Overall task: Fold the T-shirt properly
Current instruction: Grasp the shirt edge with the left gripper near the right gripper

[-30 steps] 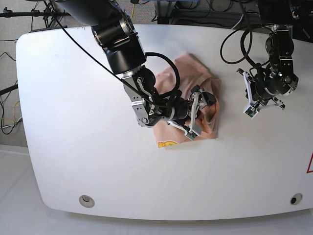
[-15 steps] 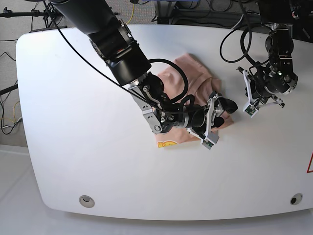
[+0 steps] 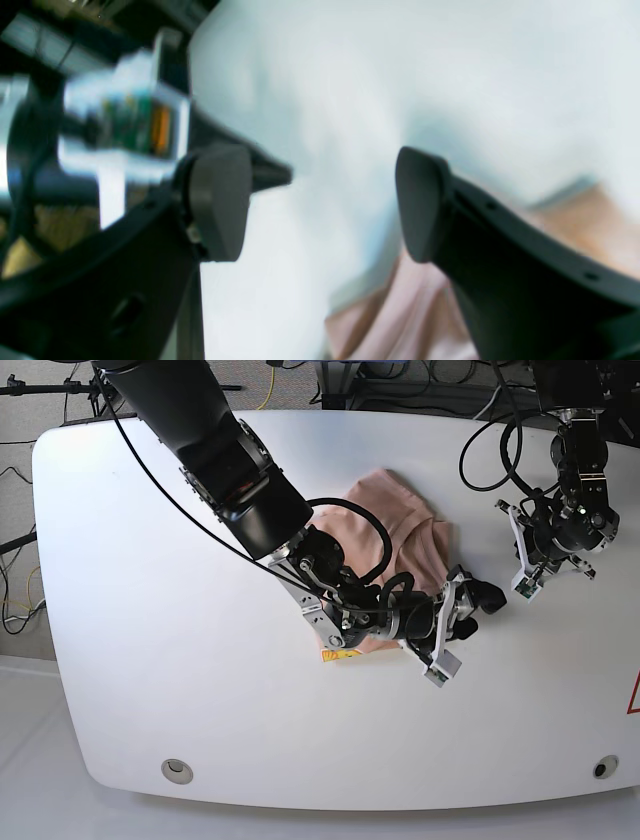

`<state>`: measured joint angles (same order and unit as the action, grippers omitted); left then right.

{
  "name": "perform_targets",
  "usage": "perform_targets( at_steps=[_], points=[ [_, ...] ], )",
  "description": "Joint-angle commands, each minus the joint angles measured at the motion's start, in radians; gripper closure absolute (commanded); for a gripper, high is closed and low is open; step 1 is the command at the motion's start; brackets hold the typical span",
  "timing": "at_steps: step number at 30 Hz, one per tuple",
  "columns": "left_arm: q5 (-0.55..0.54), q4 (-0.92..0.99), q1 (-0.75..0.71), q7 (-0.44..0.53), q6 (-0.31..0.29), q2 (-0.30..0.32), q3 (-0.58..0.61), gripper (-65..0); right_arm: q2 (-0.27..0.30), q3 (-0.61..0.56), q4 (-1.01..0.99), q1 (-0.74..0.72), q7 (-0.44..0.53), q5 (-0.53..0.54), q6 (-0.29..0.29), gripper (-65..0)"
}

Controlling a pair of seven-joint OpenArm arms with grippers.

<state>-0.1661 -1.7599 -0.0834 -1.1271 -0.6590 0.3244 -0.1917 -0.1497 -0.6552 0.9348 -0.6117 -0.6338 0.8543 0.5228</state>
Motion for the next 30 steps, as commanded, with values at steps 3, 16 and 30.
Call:
perform_targets(
  at_steps=[3,16,30],
  points=[
    [-0.011,-0.024,0.012,0.011,0.0,0.002,0.001,0.0,0.02,0.044,0.017,-0.06,0.019,0.021,-0.023,-42.3],
    [-0.013,-0.125,0.055,-0.084,0.0,-0.067,0.073,0.0,0.186,0.137,0.008,-0.073,0.019,0.02,-0.036,-5.0],
    [-0.014,-0.176,0.073,-0.13,-0.039,-0.11,0.2,0.0,0.223,0.137,-0.036,-0.083,0.025,0.018,-0.037,-1.4]
  ],
)
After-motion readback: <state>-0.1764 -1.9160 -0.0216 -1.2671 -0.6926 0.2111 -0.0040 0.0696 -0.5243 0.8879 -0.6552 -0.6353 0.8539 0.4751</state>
